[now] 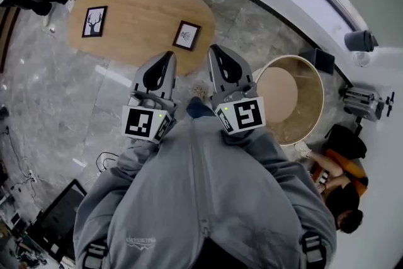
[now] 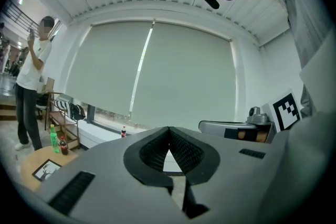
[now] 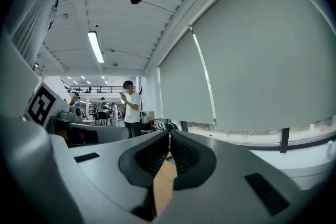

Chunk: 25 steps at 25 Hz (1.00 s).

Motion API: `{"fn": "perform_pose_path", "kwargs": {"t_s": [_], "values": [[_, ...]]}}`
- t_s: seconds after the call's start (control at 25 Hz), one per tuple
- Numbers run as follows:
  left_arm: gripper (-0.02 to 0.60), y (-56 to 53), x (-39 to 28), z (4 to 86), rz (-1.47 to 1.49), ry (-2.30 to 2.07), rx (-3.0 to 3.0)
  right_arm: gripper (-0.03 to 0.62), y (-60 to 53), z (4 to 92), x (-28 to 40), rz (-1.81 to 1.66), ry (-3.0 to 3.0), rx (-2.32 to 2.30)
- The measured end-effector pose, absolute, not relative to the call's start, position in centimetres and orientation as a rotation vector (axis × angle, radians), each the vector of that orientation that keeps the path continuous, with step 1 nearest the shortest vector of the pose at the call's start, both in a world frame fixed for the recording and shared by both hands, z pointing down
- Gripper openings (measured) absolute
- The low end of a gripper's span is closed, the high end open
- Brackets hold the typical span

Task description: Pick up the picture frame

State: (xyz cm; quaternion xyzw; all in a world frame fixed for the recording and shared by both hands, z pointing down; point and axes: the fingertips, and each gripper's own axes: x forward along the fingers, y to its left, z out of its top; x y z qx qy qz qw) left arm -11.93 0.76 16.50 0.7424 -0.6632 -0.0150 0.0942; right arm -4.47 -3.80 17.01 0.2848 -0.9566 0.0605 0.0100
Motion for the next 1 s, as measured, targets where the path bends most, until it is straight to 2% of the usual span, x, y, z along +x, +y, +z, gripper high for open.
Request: {"fn": "perform_pose_path", "kwargs": {"t_s": [0.28, 0.64, 1.0], "values": [[0.018, -2.3, -12.0, 16.1, -0.014, -2.04, 2.146, 0.034, -8.2, 17.0, -4.1, 0.214, -3.016, 0.841], [0.018, -0.6, -15.4, 15.0, 0.007, -2.164, 2.047, 0.034, -8.2, 16.1, -7.6, 0.208, -3.082, 0.709], [0.018, -1.7, -16.9, 13.9, -0.015, -2.09, 2.143, 0.034, -8.7, 14.3, -7.9, 0.14, -3.067, 0.855]]}}
